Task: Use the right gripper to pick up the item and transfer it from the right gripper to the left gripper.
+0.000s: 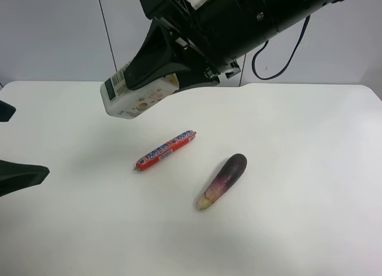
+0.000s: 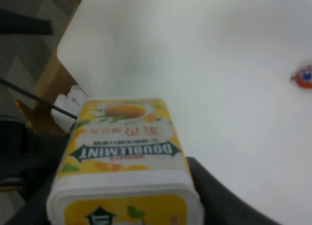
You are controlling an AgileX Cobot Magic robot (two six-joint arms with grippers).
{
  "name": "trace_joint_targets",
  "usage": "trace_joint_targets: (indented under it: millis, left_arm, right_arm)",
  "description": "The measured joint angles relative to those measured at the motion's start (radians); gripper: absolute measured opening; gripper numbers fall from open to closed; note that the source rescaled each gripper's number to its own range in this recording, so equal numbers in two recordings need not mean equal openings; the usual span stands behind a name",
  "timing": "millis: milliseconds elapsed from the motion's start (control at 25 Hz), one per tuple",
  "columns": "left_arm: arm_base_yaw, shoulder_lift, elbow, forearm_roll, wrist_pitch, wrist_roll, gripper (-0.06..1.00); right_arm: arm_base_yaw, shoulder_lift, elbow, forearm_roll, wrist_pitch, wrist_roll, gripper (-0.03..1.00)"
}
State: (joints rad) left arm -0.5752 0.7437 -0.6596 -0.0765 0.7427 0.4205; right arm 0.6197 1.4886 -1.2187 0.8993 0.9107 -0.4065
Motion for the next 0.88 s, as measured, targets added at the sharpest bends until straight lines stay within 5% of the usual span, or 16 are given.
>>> trace_joint_targets:
  millis: [280,880]
  left_arm:
    - [-0.001,0.03,-0.002,0.001,-0.076,0.026,1.0]
    - [-0.12,0.152,-0.093,0.018,-0.054,0.056,1.0]
  right_arm:
    - [0.0,0.02,0.0,0.023,-0.017,0.035,0.0]
    - [0.095,0.101,0.0,0.128,-0.082,0.017,0.0]
